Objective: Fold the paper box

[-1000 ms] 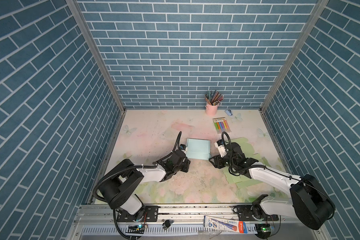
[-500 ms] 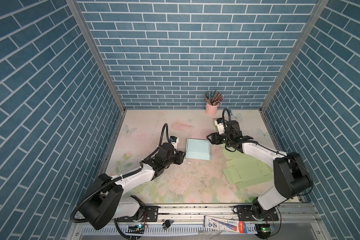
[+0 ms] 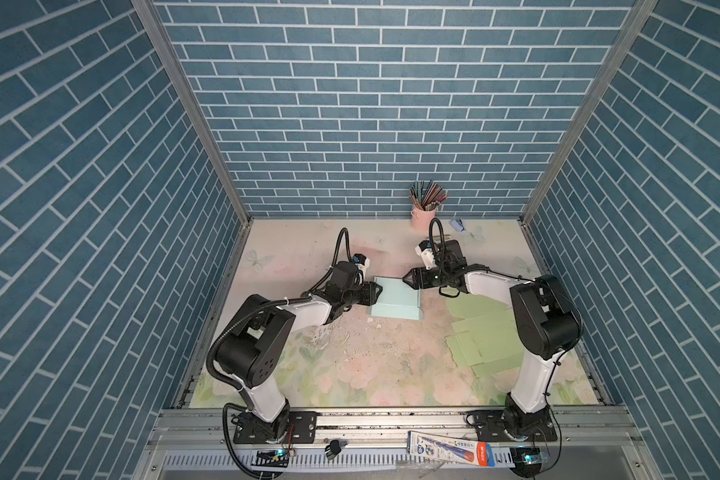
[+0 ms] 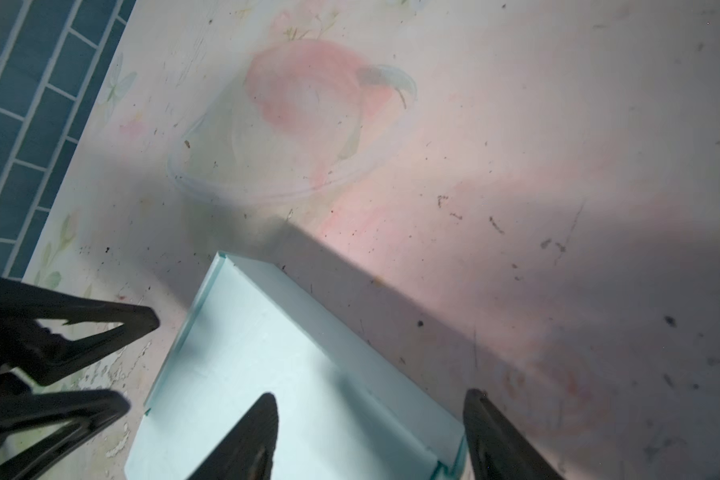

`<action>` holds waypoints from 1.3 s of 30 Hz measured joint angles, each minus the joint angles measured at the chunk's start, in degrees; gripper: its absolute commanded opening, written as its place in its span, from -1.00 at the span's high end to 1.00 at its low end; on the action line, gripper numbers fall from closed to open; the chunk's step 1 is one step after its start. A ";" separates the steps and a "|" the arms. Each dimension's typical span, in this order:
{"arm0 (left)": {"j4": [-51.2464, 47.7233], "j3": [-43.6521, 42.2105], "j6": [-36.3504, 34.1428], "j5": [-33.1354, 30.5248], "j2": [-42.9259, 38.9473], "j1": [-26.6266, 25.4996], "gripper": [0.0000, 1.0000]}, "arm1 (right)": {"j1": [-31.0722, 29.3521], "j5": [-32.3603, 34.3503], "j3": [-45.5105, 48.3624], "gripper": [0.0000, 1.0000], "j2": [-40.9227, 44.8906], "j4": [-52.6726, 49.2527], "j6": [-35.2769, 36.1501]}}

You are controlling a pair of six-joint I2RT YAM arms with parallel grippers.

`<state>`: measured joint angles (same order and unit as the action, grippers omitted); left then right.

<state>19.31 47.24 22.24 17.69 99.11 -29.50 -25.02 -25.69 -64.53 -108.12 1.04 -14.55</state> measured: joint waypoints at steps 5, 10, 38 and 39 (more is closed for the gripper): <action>1.62 -1.05 0.35 0.90 0.85 0.00 0.06 | -0.55 -1.75 3.76 -0.36 0.00 1.84 -0.13; 3.34 -4.57 1.07 0.90 -0.28 -0.61 0.12 | -1.84 -2.89 7.13 -0.34 1.40 4.42 -0.63; -0.11 -24.17 9.03 -9.88 -27.67 -12.46 -0.37 | -4.66 1.92 24.61 -0.52 26.49 5.22 -4.74; -1.01 -24.17 9.05 -10.40 -28.70 -13.68 -0.36 | -4.68 1.97 25.73 -0.51 28.55 5.01 -5.01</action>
<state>18.31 23.07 31.29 7.29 70.41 -43.18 -29.69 -23.73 -38.81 -79.57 6.04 -19.55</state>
